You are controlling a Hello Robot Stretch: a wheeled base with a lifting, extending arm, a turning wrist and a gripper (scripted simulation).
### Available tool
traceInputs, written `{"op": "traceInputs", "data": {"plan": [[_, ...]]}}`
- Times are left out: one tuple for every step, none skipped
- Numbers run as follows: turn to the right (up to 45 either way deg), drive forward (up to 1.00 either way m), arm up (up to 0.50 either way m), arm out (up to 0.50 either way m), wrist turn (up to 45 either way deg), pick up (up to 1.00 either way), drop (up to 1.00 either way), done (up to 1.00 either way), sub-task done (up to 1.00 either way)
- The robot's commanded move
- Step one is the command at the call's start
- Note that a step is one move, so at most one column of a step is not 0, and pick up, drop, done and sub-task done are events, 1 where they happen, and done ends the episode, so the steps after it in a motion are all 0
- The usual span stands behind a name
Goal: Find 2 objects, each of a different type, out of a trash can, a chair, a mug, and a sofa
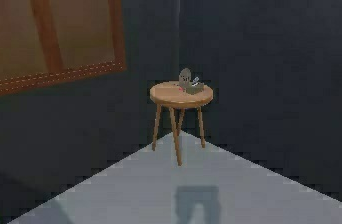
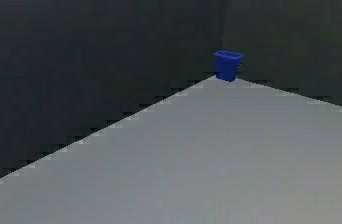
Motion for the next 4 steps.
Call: {"op": "traceInputs", "data": {"plan": [[0.0, 0.20, 0.00, 0.00, 0.0, 0.00, 0.00, 0.00, 0.00], [-45.0, 0.00, 0.00, 0.00, 0.0, 0.00, 0.00, 0.00, 0.00], [-42.0, 0.00, 0.00, 0.00, 0.0, 0.00, 0.00, 0.00, 0.00], [0.0, 0.00, 0.00, 0.00, 0.0, 0.00, 0.00, 0.00, 1.00]]}}
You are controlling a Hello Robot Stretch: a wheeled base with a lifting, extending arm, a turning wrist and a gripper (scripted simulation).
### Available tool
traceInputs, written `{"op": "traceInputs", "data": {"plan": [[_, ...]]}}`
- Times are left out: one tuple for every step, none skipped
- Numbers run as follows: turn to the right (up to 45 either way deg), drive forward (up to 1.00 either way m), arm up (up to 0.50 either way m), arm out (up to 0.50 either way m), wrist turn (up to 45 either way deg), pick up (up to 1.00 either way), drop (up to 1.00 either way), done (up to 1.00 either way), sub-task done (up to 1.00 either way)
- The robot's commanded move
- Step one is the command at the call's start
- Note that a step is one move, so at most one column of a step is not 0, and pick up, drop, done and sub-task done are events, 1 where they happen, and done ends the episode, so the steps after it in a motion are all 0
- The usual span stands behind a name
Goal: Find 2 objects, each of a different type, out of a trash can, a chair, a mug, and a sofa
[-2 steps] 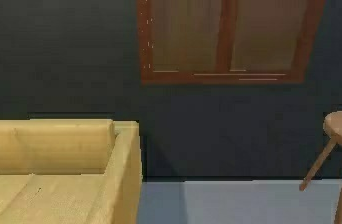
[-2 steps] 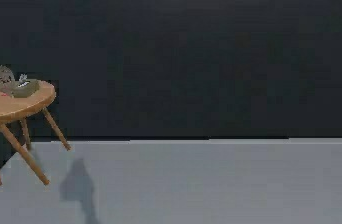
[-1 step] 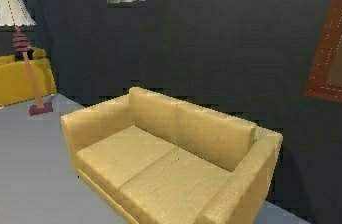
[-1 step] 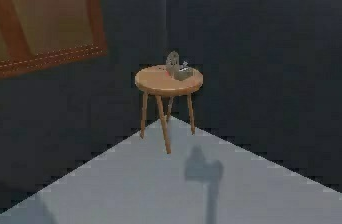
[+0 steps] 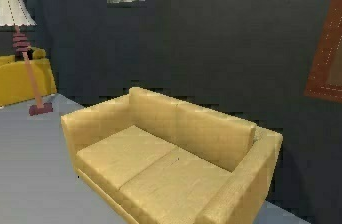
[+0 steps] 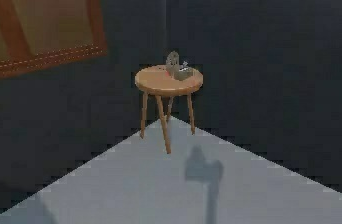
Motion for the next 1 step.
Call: {"op": "traceInputs", "data": {"plan": [[-45.0, 0.00, 0.00, 0.00, 0.0, 0.00, 0.00, 0.00, 0.00]]}}
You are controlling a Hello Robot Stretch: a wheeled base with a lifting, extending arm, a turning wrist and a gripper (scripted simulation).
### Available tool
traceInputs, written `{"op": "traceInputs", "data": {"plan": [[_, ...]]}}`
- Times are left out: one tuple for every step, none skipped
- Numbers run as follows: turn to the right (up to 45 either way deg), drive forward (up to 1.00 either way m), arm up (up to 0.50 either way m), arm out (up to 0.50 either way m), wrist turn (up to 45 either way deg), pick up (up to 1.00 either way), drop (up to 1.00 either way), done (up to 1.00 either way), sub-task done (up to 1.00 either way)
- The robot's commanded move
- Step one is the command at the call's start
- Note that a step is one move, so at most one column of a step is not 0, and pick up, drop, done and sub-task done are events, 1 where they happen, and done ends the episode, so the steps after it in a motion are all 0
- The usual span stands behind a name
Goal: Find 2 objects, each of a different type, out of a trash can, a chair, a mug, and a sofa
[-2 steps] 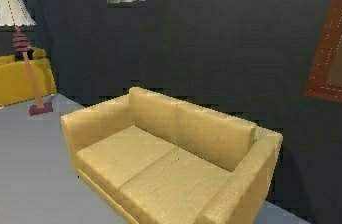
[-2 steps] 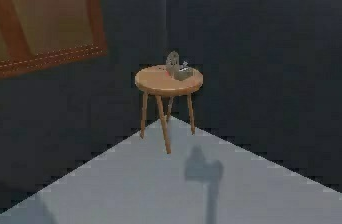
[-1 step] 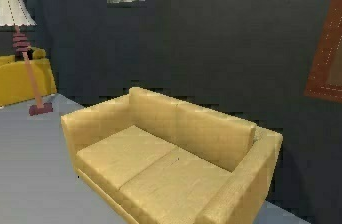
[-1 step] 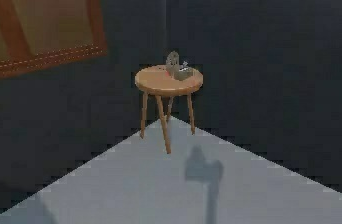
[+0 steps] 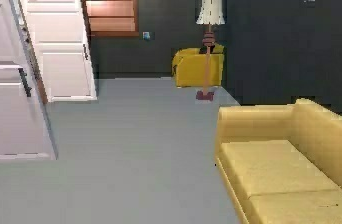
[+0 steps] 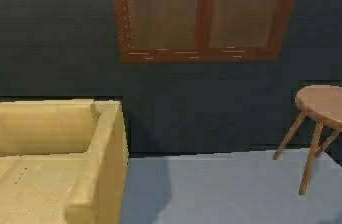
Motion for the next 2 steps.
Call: {"op": "traceInputs", "data": {"plan": [[-45.0, 0.00, 0.00, 0.00, 0.0, 0.00, 0.00, 0.00, 0.00], [-45.0, 0.00, 0.00, 0.00, 0.0, 0.00, 0.00, 0.00, 0.00]]}}
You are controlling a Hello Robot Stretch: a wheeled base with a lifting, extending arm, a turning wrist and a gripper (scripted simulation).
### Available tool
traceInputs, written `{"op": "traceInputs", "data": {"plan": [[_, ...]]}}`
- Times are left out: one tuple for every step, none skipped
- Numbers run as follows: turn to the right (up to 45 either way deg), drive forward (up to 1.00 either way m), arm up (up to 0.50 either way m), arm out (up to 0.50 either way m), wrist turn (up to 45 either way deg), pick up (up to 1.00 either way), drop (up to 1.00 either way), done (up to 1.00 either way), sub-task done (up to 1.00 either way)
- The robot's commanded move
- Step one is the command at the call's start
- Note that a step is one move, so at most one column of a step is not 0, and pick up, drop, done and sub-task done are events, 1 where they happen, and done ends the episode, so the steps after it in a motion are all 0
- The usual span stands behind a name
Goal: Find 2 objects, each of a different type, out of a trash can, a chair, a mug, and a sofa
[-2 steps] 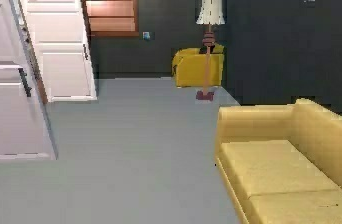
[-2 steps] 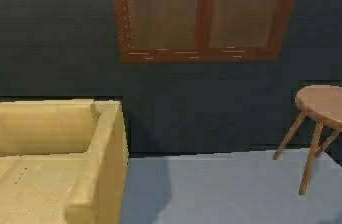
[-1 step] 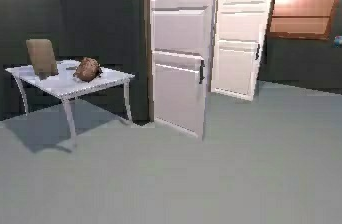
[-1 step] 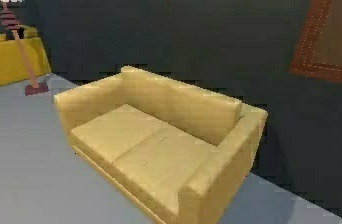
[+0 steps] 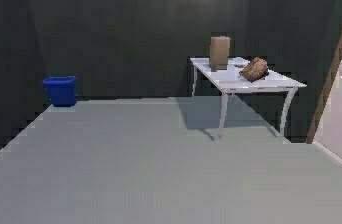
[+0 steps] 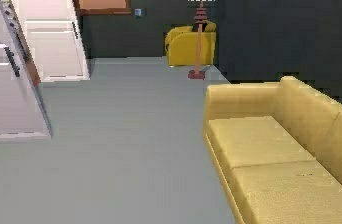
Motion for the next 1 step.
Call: {"op": "traceInputs", "data": {"plan": [[-15.0, 0.00, 0.00, 0.00, 0.0, 0.00, 0.00, 0.00, 0.00]]}}
